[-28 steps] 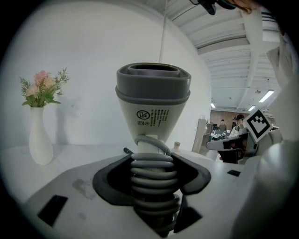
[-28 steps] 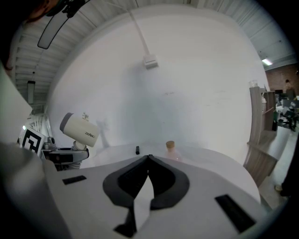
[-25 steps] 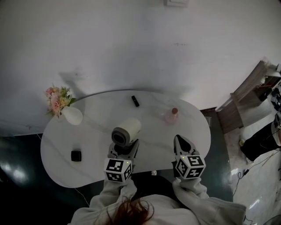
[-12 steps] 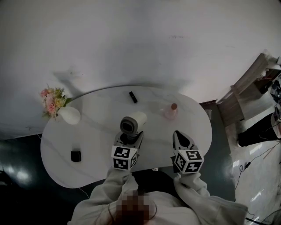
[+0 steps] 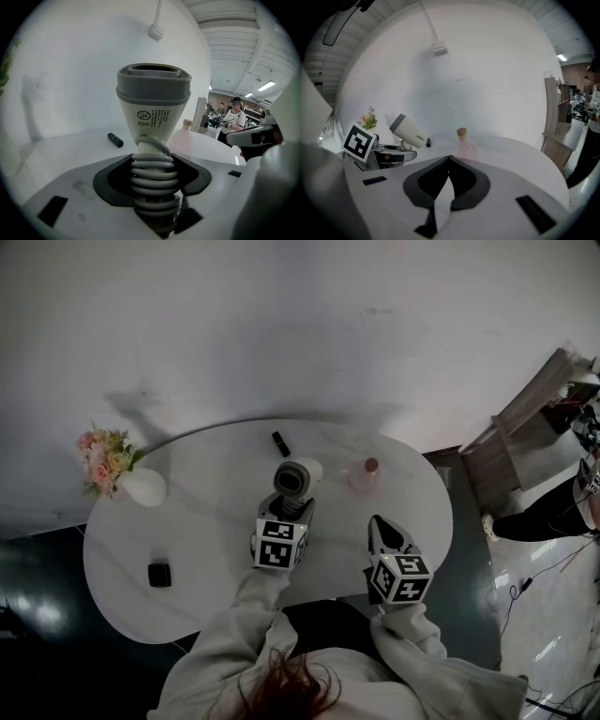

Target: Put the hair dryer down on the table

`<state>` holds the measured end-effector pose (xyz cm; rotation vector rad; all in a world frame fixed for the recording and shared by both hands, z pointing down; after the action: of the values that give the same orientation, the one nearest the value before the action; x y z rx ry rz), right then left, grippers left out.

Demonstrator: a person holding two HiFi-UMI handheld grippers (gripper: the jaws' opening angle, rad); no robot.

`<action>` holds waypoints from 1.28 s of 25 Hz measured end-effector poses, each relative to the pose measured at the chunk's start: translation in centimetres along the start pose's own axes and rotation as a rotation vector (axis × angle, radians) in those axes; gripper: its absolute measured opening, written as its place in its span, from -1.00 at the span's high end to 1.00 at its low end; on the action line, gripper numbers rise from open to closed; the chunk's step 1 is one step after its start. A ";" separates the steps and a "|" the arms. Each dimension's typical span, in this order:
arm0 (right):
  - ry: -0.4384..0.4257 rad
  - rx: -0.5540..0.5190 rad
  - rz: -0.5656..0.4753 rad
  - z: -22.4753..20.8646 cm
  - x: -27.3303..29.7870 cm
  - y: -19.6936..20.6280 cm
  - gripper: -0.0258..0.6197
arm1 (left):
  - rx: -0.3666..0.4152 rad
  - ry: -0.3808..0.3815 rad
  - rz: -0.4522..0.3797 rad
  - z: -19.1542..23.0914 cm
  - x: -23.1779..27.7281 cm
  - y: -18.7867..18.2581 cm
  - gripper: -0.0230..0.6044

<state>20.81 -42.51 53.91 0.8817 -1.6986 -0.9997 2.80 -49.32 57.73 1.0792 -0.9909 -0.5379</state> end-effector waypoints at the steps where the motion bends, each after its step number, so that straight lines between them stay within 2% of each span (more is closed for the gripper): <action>1: 0.003 0.002 0.004 -0.1 0.1 0.1 0.77 | 0.004 0.003 0.007 -0.1 0.6 0.0 0.16; 12: 0.022 0.033 0.031 -1.0 0.6 0.8 0.77 | -0.006 -0.003 0.141 -0.1 5.4 1.3 0.16; 17: 0.038 0.044 0.042 -1.6 0.4 1.1 0.77 | -0.004 -0.042 0.214 0.5 6.6 2.0 0.16; 25: 0.041 0.059 0.042 -1.8 0.2 1.4 0.77 | 0.039 -0.060 0.319 0.8 7.8 3.0 0.15; 32: 0.042 0.073 0.045 -1.8 -0.1 1.9 0.77 | 0.036 -0.037 0.338 0.7 8.0 3.2 0.15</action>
<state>22.32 -42.11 55.99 0.9020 -1.7210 -0.8877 5.79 -54.54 63.88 0.9103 -1.1901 -0.2659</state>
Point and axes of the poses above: the fingertips, and each gripper's own axes: x forward along the fingers, z to its left, y out of its underside, the point moved 3 cm from there along -x, backward along the fingers, and after that the axes turned 8 degrees about -z, right-handed, at the moved point
